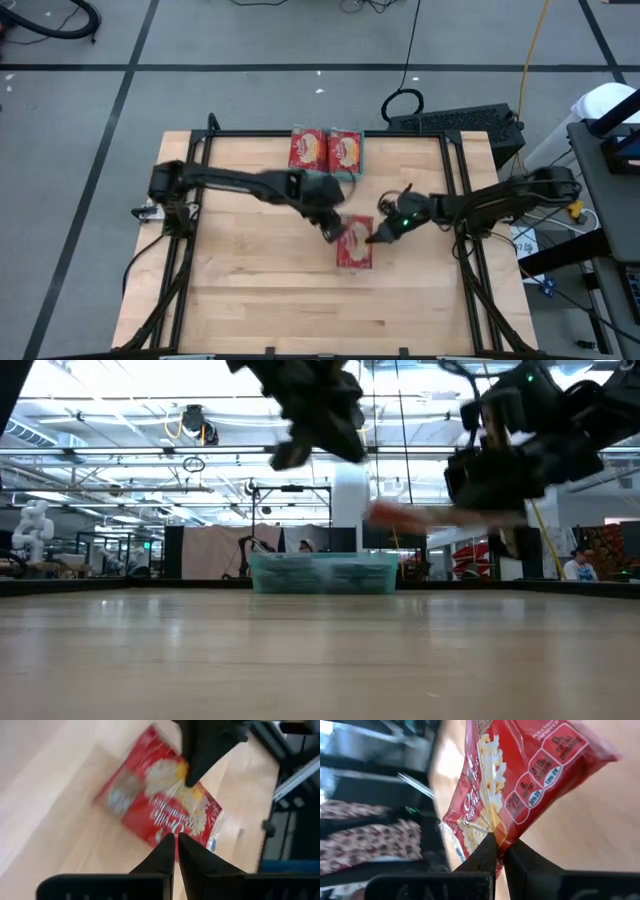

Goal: Sort popcorn bags into baskets
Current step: Put the red popcorn bag into the blue bin

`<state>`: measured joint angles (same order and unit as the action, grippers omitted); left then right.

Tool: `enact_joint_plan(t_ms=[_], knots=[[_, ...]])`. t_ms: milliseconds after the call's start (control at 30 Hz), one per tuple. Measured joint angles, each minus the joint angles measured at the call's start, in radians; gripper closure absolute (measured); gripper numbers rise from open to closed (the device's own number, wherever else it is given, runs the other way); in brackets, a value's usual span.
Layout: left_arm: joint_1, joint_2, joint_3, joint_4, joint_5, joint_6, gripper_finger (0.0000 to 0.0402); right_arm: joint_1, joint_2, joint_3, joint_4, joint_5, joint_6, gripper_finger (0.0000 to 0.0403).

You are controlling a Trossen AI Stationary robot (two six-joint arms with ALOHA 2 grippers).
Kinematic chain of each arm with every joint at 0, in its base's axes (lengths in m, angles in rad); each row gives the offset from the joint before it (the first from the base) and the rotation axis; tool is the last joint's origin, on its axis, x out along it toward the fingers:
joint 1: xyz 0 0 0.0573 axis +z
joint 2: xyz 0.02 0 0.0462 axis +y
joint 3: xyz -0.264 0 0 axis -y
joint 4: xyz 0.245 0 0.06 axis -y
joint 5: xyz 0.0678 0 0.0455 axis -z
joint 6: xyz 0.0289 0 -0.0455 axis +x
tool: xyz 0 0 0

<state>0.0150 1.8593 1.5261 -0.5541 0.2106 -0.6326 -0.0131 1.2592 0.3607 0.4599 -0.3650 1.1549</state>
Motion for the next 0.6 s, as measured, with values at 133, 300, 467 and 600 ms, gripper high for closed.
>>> enact_joint_plan(t_ms=[133,300,467,600], knots=[[0.084,-0.077,0.0,-0.078,0.031,-0.061,0.035,-0.073,-0.127,0.001,0.0,-0.001,-0.016,0.0399],[0.2,-0.151,0.002,-0.056,0.06,-0.089,0.0258,-0.157,-0.247,0.013,-0.024,-0.001,-0.011,0.0399],[0.294,-0.155,0.0,0.053,0.22,-0.087,0.0154,-0.232,-0.305,0.116,-0.178,-0.005,-0.05,0.0399],[0.339,-0.156,0.0,0.141,0.272,-0.084,0.011,-0.29,-0.307,0.249,-0.369,-0.031,-0.107,0.0399]])
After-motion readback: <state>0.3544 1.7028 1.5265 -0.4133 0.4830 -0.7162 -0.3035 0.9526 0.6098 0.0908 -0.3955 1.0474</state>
